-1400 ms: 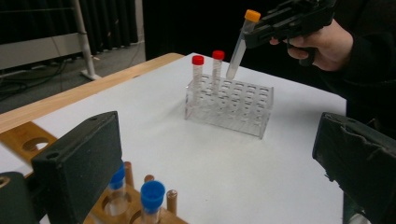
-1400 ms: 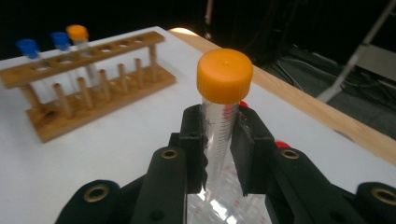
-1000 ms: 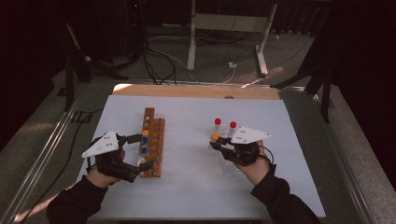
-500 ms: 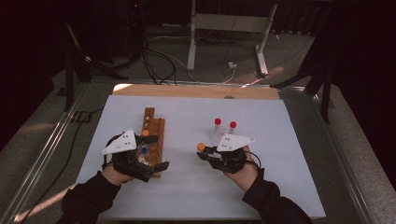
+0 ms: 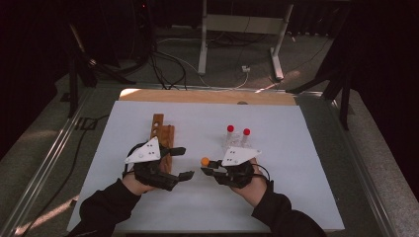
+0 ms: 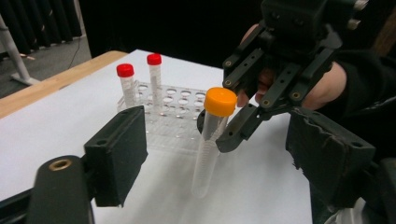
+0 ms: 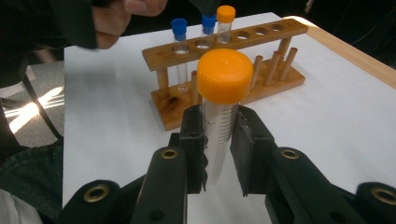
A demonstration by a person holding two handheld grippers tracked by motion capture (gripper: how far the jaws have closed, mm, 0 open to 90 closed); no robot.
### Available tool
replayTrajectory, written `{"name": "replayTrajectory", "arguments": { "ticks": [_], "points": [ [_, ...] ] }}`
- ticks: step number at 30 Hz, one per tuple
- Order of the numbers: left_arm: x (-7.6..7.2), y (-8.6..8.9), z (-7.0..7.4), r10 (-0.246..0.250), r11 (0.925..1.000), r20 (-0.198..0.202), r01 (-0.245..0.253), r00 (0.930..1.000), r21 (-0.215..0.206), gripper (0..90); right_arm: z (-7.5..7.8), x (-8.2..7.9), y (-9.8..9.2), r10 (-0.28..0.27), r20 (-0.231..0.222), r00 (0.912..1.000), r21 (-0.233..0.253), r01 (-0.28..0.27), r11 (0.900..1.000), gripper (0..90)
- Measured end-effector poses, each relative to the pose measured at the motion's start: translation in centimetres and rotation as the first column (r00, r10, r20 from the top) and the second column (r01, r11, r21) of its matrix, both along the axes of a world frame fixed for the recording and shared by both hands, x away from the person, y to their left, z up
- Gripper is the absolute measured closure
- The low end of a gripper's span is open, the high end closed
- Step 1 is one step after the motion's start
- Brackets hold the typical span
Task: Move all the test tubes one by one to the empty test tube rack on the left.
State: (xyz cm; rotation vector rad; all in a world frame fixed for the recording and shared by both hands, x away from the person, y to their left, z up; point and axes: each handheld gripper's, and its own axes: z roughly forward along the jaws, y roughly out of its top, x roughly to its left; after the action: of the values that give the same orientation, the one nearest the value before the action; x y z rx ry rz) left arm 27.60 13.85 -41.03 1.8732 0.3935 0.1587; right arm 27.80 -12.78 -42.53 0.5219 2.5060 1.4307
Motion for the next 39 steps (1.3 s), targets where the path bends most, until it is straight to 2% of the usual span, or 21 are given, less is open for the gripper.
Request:
{"name": "replayTrajectory", "arguments": {
  "ticks": [7, 15, 21, 25, 29, 34, 39],
  "points": [
    [-0.1, -0.8, -0.3, -0.007, 0.9999, 0.01, 0.007, 0.9999, 0.014, 41.0, -0.2, -0.2, 0.6, 0.017, -0.008, 0.9998, -0.006, -0.017, 1.0, 75.1],
    [-0.2, -1.7, -0.6, -0.027, 0.999, 0.055, 0.025, 0.9981, 0.036, 54.7, -0.3, -0.4, 1.4, 0.039, -0.012, 0.9992, -0.011, -0.039, 0.999, 75.1],
    [-0.3, -1.8, -0.7, -0.021, 0.9986, 0.086, 0.017, 0.9961, 0.05, 69.3, -0.4, -0.4, 1.6, 0.043, -0.015, 0.999, -0.008, -0.043, 0.999, 75.1],
    [-0.4, -1.7, -0.7, -0.016, 0.9989, 0.091, 0.011, 0.9957, 0.046, 71.2, -0.4, -0.4, 1.7, 0.044, -0.018, 0.9989, -0.003, -0.044, 0.999, 75.0],
    [-0.2, -1.5, -0.3, -0.009, 0.9997, 0.088, 0.007, 0.9961, 0.021, 71.4, -0.1, -0.4, 1.6, 0.033, -0.025, 0.9991, 0.02, -0.033, 0.999, 73.7],
    [0.4, -0.4, 0.9, 0.035, 0.9993, 0.103, -0.036, 0.9941, 0.005, 71.7, 0.6, -0.4, 1.0, -0.021, -0.02, 0.9996, 0.066, 0.023, 0.998, 58.1],
    [1.1, 1.0, 1.8, 0.095, 0.9954, 0.11, -0.095, 0.9894, -0.012, 71.7, 1.2, -0.4, 0.1, -0.063, -0.013, 0.9979, 0.113, 0.064, 0.992, 36.2]
  ]
}}
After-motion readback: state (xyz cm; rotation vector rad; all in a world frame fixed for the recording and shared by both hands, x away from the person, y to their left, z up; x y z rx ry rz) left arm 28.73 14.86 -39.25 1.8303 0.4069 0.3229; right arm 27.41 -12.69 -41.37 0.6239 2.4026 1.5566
